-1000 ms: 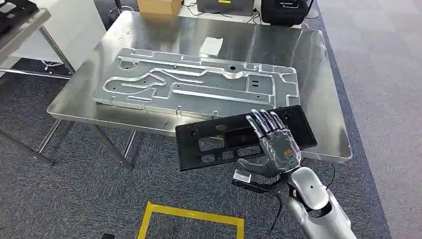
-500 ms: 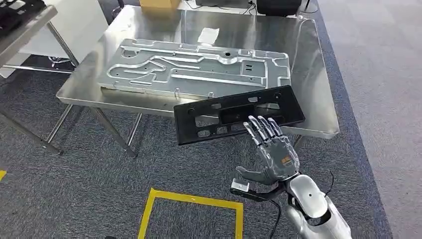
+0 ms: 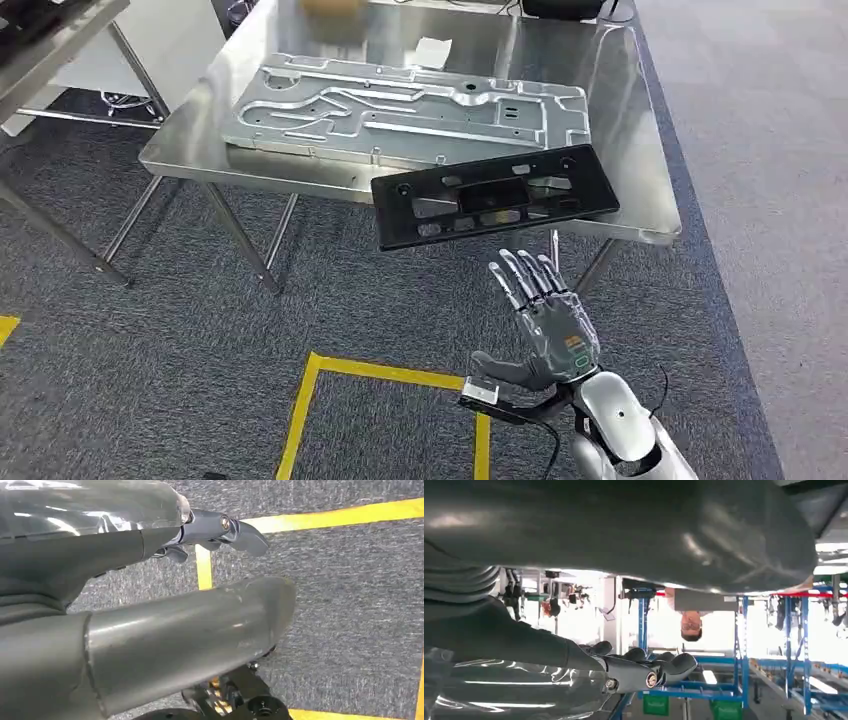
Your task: Take the parts from the cabinet and place them on the table.
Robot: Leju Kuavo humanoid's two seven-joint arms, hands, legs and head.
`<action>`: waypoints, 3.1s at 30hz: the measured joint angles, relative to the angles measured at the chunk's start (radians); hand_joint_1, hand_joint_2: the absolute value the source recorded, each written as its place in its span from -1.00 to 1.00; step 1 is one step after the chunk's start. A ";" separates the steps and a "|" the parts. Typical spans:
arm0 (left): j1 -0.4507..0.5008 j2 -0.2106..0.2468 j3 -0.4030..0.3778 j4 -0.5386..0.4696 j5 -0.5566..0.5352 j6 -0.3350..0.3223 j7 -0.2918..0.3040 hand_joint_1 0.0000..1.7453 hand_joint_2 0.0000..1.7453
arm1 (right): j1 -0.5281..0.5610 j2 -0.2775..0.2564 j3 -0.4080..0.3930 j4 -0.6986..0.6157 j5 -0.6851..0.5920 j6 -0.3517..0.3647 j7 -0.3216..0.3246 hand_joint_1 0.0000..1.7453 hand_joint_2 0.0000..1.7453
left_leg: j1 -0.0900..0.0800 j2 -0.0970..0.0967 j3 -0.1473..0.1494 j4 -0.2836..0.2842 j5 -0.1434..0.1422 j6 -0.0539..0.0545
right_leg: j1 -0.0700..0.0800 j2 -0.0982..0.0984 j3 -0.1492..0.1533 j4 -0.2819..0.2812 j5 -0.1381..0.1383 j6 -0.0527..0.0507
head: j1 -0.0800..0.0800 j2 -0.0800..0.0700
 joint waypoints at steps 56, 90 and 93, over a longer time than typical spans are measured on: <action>0.024 -0.032 0.161 -0.024 0.116 0.047 0.016 -1.00 -1.00 | 0.230 0.316 -1.647 1.061 -0.572 0.648 -0.352 -1.00 -1.00 | 0.015 -0.019 0.099 -0.013 -0.086 0.005 | -0.015 -0.004 -0.172 0.275 -0.136 0.038 | 0.003 0.000; 0.019 -0.029 0.170 -0.026 0.078 0.061 0.048 -1.00 -1.00 | 0.196 0.280 -1.612 1.288 -0.261 0.456 -0.159 -1.00 -1.00 | 0.012 -0.067 0.093 -0.005 -0.081 -0.001 | -0.015 0.018 -0.080 0.084 -0.001 0.023 | 0.004 0.000; 0.013 -0.029 0.169 -0.026 0.077 0.061 0.050 -1.00 -1.00 | 0.195 0.277 -1.612 1.294 -0.252 0.454 -0.151 -1.00 -1.00 | 0.010 -0.093 0.080 -0.001 -0.073 -0.019 | -0.013 0.070 -0.040 -0.017 0.013 0.010 | 0.002 0.000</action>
